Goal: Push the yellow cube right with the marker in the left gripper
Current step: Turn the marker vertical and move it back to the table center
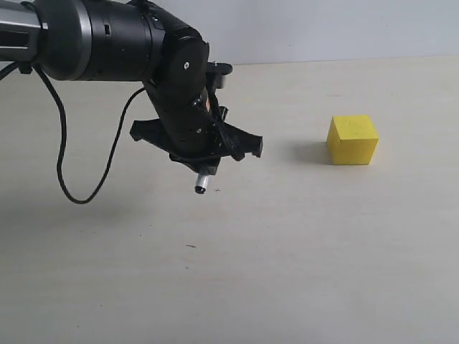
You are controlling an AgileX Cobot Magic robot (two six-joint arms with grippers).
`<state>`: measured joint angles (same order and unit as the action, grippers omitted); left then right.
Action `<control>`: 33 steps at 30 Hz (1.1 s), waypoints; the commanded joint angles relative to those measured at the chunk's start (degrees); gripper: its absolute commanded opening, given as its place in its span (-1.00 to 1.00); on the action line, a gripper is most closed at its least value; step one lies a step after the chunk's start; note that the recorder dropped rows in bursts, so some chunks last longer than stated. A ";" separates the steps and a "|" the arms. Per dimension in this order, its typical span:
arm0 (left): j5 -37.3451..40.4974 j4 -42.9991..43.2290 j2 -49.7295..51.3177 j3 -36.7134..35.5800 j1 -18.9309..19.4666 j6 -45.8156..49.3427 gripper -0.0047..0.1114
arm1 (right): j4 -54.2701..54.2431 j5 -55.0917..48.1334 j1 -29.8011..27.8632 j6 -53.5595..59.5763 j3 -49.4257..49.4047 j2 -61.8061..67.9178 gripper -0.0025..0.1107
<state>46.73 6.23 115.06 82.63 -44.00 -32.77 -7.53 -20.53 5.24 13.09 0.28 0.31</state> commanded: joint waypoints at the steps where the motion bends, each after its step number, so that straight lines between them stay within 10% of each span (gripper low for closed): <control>1: -2.41 -0.83 -0.45 -0.13 0.06 -15.13 -0.92 | 0.03 0.18 0.12 0.36 -0.28 -0.31 -0.96; 33: -3.05 -17.15 9.60 0.12 4.30 -0.36 -0.92 | 0.03 0.18 0.12 0.36 -0.28 -0.31 -0.96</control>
<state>43.77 -10.55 124.19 82.63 -39.92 -33.37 -7.53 -20.53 5.24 13.09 0.28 0.31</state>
